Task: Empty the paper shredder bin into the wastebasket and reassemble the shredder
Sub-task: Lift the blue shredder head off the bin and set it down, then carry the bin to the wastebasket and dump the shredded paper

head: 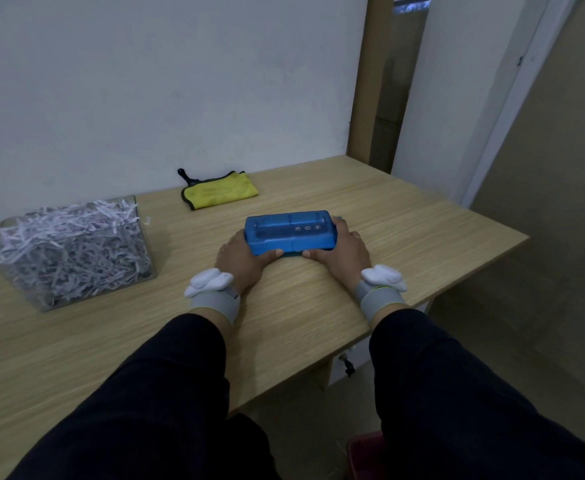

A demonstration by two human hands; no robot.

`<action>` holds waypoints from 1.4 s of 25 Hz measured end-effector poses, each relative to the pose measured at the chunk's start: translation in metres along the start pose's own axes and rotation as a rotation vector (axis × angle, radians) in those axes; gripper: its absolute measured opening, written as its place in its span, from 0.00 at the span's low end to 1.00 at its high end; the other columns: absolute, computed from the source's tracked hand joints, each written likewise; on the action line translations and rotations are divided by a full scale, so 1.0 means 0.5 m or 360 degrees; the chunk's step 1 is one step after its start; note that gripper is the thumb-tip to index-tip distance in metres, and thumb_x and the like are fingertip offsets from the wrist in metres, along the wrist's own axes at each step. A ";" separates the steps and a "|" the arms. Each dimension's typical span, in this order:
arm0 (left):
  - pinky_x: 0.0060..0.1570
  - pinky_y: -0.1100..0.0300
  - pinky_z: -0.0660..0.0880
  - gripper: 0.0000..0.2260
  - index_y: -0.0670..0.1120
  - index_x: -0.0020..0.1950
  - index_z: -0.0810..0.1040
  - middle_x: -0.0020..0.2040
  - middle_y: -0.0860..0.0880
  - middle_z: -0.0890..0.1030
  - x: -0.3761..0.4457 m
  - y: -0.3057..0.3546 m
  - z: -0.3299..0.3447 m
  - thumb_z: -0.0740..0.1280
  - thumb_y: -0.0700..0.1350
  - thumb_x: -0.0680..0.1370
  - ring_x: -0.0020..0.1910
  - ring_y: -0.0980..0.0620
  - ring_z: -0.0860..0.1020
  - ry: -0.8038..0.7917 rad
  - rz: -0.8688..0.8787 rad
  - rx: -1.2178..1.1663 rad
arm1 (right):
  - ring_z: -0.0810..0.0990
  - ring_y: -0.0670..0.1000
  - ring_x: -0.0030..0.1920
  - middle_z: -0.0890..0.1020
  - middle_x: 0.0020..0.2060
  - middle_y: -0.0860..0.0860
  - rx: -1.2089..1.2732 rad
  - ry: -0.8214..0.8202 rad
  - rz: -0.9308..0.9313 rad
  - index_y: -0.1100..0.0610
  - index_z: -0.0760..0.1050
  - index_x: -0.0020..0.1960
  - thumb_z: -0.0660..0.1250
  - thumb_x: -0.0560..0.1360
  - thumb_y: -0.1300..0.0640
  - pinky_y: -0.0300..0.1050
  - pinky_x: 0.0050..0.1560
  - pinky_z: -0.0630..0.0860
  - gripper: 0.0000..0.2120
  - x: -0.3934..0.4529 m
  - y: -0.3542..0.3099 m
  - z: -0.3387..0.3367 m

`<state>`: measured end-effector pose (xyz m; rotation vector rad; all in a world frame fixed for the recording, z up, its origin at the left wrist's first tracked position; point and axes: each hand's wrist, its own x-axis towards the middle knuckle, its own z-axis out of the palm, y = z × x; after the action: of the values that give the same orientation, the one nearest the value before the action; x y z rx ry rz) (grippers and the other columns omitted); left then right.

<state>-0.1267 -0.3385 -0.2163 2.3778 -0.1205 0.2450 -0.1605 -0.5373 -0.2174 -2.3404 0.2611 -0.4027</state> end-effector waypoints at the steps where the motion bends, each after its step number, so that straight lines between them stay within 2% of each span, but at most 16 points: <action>1: 0.55 0.54 0.73 0.37 0.47 0.68 0.68 0.63 0.48 0.77 0.001 -0.001 0.000 0.70 0.66 0.66 0.59 0.46 0.76 0.0001 0.0001 -0.0007 | 0.73 0.57 0.58 0.74 0.59 0.58 0.0004 -0.0005 -0.0001 0.47 0.57 0.74 0.76 0.63 0.38 0.42 0.50 0.66 0.46 0.000 0.000 0.000; 10: 0.48 0.60 0.69 0.36 0.48 0.67 0.69 0.61 0.48 0.78 0.001 -0.001 0.002 0.71 0.65 0.65 0.57 0.47 0.77 0.0025 -0.0017 -0.0038 | 0.73 0.58 0.60 0.73 0.60 0.59 0.0010 -0.0004 0.0002 0.47 0.58 0.75 0.76 0.63 0.39 0.43 0.52 0.67 0.46 -0.002 -0.002 -0.001; 12: 0.53 0.58 0.71 0.36 0.48 0.67 0.69 0.62 0.48 0.77 0.001 0.000 0.001 0.71 0.66 0.65 0.59 0.47 0.76 0.0012 -0.0023 -0.0023 | 0.73 0.58 0.60 0.73 0.60 0.59 -0.0005 0.0003 0.0018 0.47 0.58 0.75 0.76 0.63 0.39 0.44 0.52 0.68 0.47 -0.001 -0.003 0.000; 14: 0.60 0.51 0.71 0.37 0.48 0.67 0.70 0.63 0.46 0.76 -0.001 0.001 0.001 0.70 0.67 0.65 0.62 0.45 0.73 0.0025 -0.0041 0.0073 | 0.73 0.58 0.60 0.72 0.60 0.59 -0.0031 0.0005 0.0035 0.46 0.57 0.76 0.76 0.63 0.38 0.44 0.52 0.68 0.47 -0.001 -0.003 0.001; 18: 0.65 0.48 0.67 0.36 0.48 0.67 0.71 0.63 0.44 0.74 -0.005 0.014 -0.012 0.68 0.68 0.66 0.65 0.44 0.69 -0.0006 -0.0050 0.0211 | 0.72 0.59 0.60 0.73 0.60 0.59 -0.0056 0.0028 0.0030 0.47 0.58 0.76 0.76 0.63 0.39 0.47 0.57 0.70 0.47 0.001 -0.008 0.002; 21: 0.67 0.47 0.65 0.39 0.46 0.70 0.66 0.68 0.43 0.71 -0.004 0.022 -0.029 0.68 0.67 0.67 0.69 0.43 0.66 -0.0138 -0.0100 0.0235 | 0.68 0.59 0.62 0.75 0.61 0.58 -0.0265 0.0013 -0.0043 0.51 0.59 0.75 0.74 0.65 0.38 0.49 0.59 0.67 0.45 0.004 -0.019 -0.004; 25: 0.74 0.48 0.55 0.47 0.42 0.78 0.51 0.78 0.41 0.53 -0.009 0.028 -0.068 0.68 0.65 0.70 0.76 0.42 0.53 -0.0176 -0.0118 0.0217 | 0.67 0.59 0.65 0.70 0.65 0.57 -0.0644 -0.0020 -0.0017 0.53 0.61 0.73 0.70 0.65 0.32 0.51 0.63 0.66 0.44 0.009 -0.040 -0.023; 27: 0.75 0.50 0.53 0.47 0.42 0.78 0.49 0.78 0.42 0.50 -0.015 0.029 -0.090 0.69 0.63 0.70 0.77 0.44 0.51 -0.0139 -0.0051 0.0209 | 0.67 0.59 0.67 0.69 0.67 0.56 -0.0705 0.0028 -0.0063 0.54 0.62 0.72 0.67 0.65 0.29 0.52 0.63 0.66 0.45 0.012 -0.059 -0.032; 30: 0.75 0.51 0.51 0.46 0.42 0.78 0.49 0.78 0.42 0.50 -0.025 0.031 -0.126 0.68 0.63 0.71 0.77 0.45 0.49 -0.0019 0.0037 0.0245 | 0.64 0.58 0.71 0.66 0.72 0.55 -0.0710 0.0037 -0.0201 0.54 0.58 0.75 0.61 0.67 0.26 0.55 0.66 0.62 0.46 0.016 -0.106 -0.033; 35: 0.75 0.50 0.48 0.46 0.43 0.78 0.49 0.78 0.41 0.48 -0.030 0.024 -0.200 0.67 0.65 0.71 0.77 0.44 0.47 0.0135 0.0221 0.0579 | 0.55 0.55 0.77 0.57 0.78 0.52 -0.0691 -0.0019 -0.0500 0.46 0.55 0.76 0.55 0.69 0.25 0.57 0.72 0.54 0.43 0.012 -0.200 -0.003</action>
<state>-0.1574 -0.2786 -0.1399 2.7176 -0.2173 0.4680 -0.1484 -0.4691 -0.1448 -2.8221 -0.0346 -0.5248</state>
